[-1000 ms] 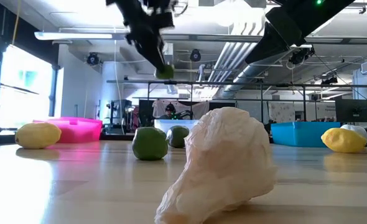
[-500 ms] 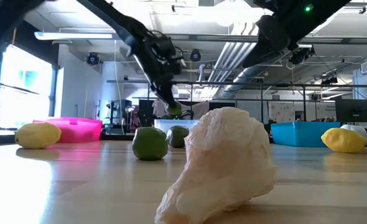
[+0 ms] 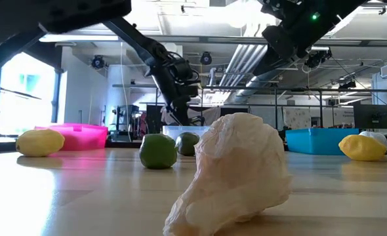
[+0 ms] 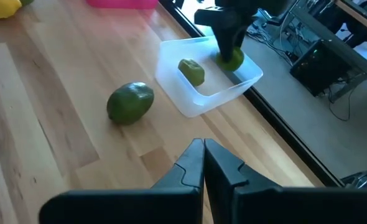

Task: Sort produce into baskets
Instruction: Put the lime into the white bin

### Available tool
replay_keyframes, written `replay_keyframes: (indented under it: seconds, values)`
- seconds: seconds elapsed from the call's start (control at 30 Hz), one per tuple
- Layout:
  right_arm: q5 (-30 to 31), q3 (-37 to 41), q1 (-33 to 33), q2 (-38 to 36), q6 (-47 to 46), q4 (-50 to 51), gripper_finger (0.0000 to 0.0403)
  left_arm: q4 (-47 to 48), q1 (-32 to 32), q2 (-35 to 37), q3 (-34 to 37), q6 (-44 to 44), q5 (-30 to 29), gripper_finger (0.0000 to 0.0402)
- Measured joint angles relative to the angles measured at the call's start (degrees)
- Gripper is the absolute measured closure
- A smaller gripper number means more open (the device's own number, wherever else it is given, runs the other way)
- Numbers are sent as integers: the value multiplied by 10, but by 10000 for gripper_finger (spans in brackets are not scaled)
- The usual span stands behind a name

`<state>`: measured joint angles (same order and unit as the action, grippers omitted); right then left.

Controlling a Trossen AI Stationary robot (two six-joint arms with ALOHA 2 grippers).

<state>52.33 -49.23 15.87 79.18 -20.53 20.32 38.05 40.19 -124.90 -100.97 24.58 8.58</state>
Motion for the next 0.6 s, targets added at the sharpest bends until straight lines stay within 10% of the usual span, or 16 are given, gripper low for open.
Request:
replay_keyframes:
  seconds: [0.6]
  values:
    - [-3,0,-1,0,0,0,403,17,3,-2,0,16,-1,220]
